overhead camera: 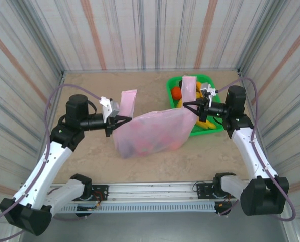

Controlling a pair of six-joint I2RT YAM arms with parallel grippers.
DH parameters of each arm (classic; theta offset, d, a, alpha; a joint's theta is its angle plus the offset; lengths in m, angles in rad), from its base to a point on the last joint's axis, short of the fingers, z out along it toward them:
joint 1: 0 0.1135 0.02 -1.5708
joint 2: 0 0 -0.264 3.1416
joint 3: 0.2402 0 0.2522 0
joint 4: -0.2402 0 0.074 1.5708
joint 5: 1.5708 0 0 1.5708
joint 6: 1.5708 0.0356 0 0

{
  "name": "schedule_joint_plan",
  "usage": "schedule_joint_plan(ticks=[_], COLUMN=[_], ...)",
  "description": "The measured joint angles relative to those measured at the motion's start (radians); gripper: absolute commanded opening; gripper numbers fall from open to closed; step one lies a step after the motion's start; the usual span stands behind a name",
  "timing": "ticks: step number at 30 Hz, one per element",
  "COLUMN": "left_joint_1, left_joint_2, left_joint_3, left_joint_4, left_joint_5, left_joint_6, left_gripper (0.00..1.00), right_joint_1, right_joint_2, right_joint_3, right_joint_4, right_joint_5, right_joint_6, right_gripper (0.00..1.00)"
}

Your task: Place the fake fruits into the plastic bag and tie a complex knot

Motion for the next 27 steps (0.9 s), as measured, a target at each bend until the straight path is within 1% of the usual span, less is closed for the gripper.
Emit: schedule_joint_plan(ticks=[4, 10, 20, 27], left_joint_1=[-0.013, -0.074, -0.211, -0.25], left_joint_2=[0.03, 0.083, 0.201, 0.263], left_joint_3=[0.01, 0.077, 0.199, 0.26], left_joint_4=[-0.014, -0.105, -0.281, -0.37], left_joint_5=[0.008, 0.005, -0.069, -0.122], left_joint_6=[0.016, 0.101, 0.256, 0.319], left_gripper=[0.0, 0.0, 0.0, 0.0], right_joint_1=[0.026, 0.089, 0.208, 0.267], right_joint_2=[0.001, 0.024, 0.15, 0.188], right_joint_3=[0.028, 0.086, 0.217, 0.254], right_joint_4=[-0.069, -0.15, -0.312, -0.393], right_joint_5=[0.003, 0.004, 0.017, 0.037], right_joint_6=[-0.05, -0.134, -0.286, -0.355], right_gripper=[0.01, 0.03, 0.06, 0.08])
